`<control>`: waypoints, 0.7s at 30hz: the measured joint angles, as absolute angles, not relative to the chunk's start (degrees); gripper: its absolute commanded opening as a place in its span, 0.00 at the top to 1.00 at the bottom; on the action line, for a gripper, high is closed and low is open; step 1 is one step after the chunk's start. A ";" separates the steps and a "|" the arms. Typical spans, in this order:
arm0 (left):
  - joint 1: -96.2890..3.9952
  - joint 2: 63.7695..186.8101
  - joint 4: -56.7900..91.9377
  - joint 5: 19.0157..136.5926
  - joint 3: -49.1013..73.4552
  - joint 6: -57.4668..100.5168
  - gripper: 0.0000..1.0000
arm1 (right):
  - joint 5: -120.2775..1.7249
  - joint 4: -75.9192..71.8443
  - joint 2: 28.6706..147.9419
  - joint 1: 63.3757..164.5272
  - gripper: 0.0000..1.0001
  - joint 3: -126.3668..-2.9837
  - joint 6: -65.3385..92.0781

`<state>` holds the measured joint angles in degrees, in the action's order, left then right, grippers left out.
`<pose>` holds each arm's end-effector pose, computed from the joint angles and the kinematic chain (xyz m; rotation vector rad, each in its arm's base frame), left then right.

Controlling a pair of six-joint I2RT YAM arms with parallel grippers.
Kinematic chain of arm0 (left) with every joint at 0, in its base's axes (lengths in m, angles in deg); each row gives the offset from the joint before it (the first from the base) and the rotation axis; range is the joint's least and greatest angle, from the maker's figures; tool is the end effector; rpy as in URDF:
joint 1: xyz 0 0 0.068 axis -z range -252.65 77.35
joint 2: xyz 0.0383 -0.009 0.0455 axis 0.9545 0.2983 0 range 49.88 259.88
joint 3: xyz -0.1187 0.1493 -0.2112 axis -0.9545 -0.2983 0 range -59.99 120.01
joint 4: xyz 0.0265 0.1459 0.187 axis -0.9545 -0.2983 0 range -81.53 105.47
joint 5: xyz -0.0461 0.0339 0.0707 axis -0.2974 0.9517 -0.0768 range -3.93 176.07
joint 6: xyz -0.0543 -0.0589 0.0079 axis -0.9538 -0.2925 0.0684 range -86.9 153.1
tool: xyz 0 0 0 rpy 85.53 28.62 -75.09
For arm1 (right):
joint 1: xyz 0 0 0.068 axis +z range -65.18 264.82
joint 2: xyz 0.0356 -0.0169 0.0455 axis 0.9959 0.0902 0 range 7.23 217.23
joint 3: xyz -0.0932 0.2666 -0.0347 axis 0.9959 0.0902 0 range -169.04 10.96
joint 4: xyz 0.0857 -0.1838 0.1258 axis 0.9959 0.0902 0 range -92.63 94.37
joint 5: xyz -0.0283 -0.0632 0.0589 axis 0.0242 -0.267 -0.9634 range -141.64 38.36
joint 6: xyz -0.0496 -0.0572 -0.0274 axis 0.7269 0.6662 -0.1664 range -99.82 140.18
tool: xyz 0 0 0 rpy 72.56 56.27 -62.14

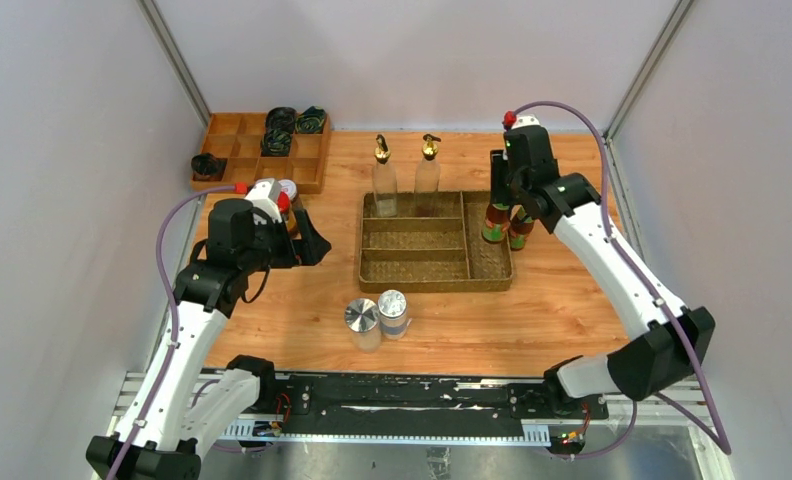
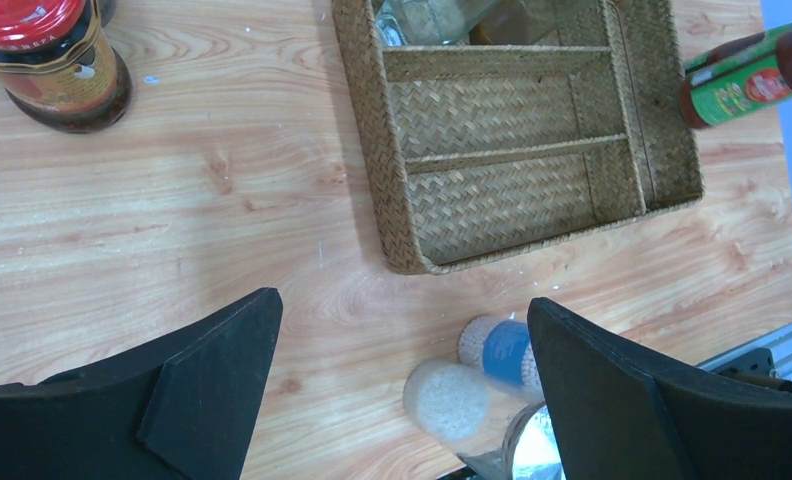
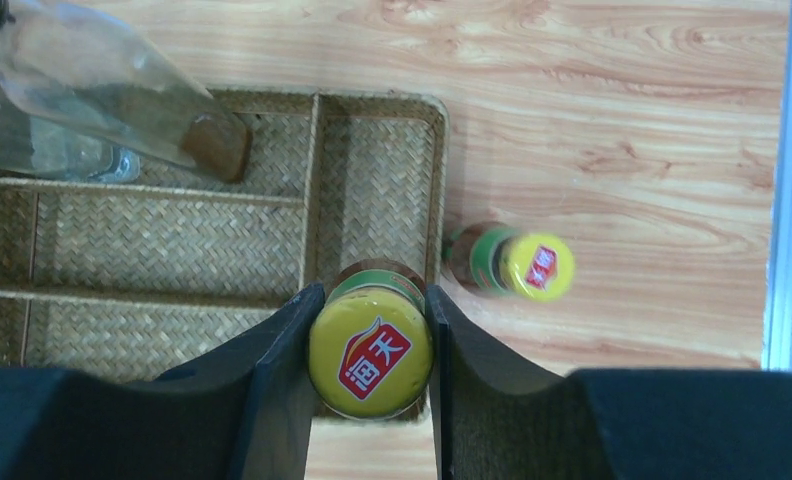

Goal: Organize the condiment bottles
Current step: Pick up the bottle from the center of the board, then place the bottle in the storage box.

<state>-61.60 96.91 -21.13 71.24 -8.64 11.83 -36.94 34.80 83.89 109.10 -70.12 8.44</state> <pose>0.1601 -0.0493 0.3165 -0.0385 2.1738 -0.6037 0.2717 0.1033 0.3820 -0.0839 2.1258 0.0959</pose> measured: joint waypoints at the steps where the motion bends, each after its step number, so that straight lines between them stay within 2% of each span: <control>1: -61.60 96.91 -21.13 71.26 -8.64 11.83 0.00 | -36.94 33.05 85.24 109.10 0.81 -70.21 8.46; 21: -61.60 97.30 -23.03 71.63 -8.62 12.74 0.00 | -34.53 7.83 94.84 109.18 0.81 -64.37 12.72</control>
